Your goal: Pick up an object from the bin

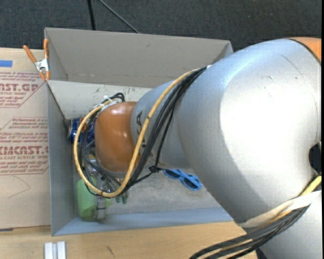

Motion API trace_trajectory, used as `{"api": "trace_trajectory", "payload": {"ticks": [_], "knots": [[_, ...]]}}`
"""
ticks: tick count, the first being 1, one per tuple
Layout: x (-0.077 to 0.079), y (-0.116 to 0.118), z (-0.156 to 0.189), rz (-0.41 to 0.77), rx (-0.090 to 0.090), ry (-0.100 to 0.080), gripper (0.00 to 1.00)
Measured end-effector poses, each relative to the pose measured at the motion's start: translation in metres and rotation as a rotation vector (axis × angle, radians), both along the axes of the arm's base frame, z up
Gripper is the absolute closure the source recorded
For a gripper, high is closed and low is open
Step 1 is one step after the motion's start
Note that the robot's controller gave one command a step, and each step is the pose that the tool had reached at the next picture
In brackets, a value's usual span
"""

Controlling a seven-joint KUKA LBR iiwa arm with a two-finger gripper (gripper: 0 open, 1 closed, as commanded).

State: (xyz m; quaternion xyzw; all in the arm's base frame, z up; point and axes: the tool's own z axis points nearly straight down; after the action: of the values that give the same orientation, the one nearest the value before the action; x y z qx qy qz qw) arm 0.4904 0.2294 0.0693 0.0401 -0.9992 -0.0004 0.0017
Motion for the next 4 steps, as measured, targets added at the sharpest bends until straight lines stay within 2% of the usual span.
{"api": "trace_trajectory", "payload": {"ticks": [1, 2, 3, 4], "knots": [[0.003, 0.0, 0.004, -0.002, 0.001, -0.007, 1.0], [0.004, 0.003, 0.004, 0.146, 0.002, -0.014, 1.0], [0.028, 0.003, 0.102, 0.157, 0.003, -0.014, 1.0], [0.031, -0.012, 0.248, 0.134, 0.003, -0.015, 1.0]]}}
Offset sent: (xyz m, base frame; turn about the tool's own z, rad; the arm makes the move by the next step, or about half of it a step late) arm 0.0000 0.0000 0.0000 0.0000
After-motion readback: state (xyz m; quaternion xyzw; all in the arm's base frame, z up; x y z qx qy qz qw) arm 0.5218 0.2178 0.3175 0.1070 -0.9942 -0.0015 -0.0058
